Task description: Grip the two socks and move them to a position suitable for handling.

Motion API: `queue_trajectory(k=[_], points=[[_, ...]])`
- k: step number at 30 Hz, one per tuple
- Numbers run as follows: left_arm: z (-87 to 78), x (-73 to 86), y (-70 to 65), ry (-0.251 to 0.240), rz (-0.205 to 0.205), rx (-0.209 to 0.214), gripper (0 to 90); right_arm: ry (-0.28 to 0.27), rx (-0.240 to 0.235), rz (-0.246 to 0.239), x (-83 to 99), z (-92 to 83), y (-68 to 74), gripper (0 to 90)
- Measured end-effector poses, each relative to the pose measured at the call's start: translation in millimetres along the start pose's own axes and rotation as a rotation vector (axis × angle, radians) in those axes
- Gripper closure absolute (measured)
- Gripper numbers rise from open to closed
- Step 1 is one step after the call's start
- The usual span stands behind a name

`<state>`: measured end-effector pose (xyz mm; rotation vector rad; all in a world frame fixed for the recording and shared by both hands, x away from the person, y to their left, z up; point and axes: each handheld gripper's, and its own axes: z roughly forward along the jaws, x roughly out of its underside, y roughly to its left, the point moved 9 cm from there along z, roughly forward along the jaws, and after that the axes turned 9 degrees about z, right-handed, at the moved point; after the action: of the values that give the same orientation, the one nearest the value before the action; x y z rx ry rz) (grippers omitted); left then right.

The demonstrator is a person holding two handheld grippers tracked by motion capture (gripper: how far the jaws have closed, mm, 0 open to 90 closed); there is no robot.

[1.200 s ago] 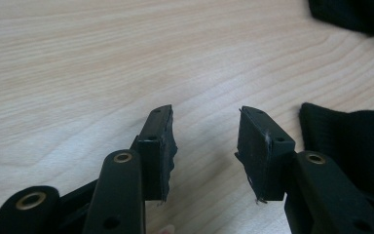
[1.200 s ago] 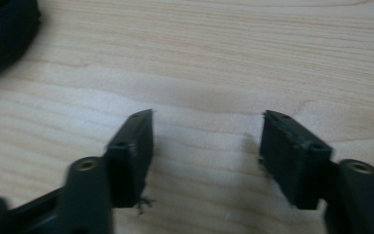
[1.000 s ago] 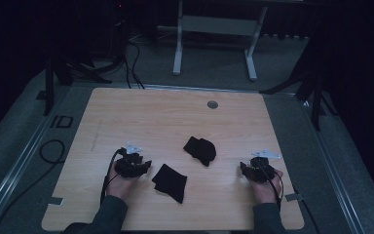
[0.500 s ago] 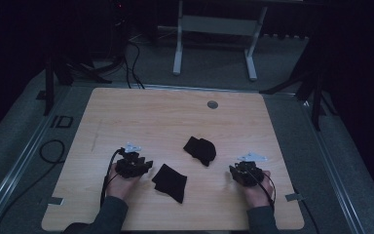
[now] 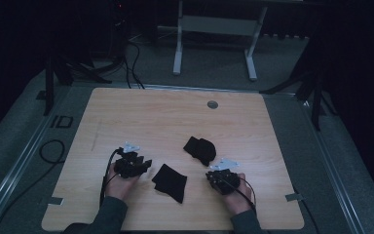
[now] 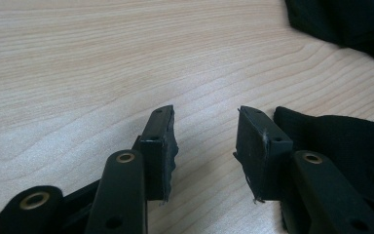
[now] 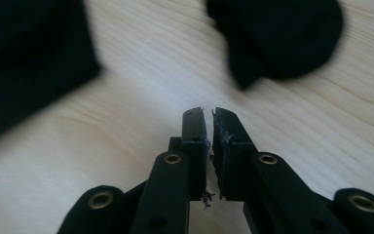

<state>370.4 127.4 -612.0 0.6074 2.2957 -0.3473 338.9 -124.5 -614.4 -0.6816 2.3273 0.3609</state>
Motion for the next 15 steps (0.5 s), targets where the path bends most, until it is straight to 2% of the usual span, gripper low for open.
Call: queue_trajectory(k=[2,3,9,10,11,12,15], points=[[-0.2,0.2,-0.7,0.004,0.016,-0.002,58.6,0.0,-0.048,-0.001,-2.0,0.1,12.8,85.5],[-0.3,0.2,-2.2,0.005,0.022,0.013,58.8,-0.004,-0.065,-0.007,-3.4,-0.1,19.3,85.8],[-2.8,-0.8,-8.7,-0.004,0.042,0.049,60.0,-0.002,-0.14,-0.082,-6.6,-0.1,58.3,85.7],[-2.8,-0.8,-8.7,-0.004,0.042,0.049,60.0,-0.002,-0.14,-0.082,-6.6,-0.1,58.3,85.7],[-3.3,-1.2,-11.5,-0.01,0.042,0.065,60.0,0.001,-0.152,-0.094,-6.2,0.3,65.3,85.7],[-3.7,-1.2,-12.3,-0.01,0.046,0.069,60.0,0.016,-0.192,-0.114,-4.1,1.2,79.6,85.1],[-5.6,-1.2,-17.6,-0.012,0.06,0.092,61.2,0.03,-0.222,-0.153,-0.9,3.3,95.1,85.0]])
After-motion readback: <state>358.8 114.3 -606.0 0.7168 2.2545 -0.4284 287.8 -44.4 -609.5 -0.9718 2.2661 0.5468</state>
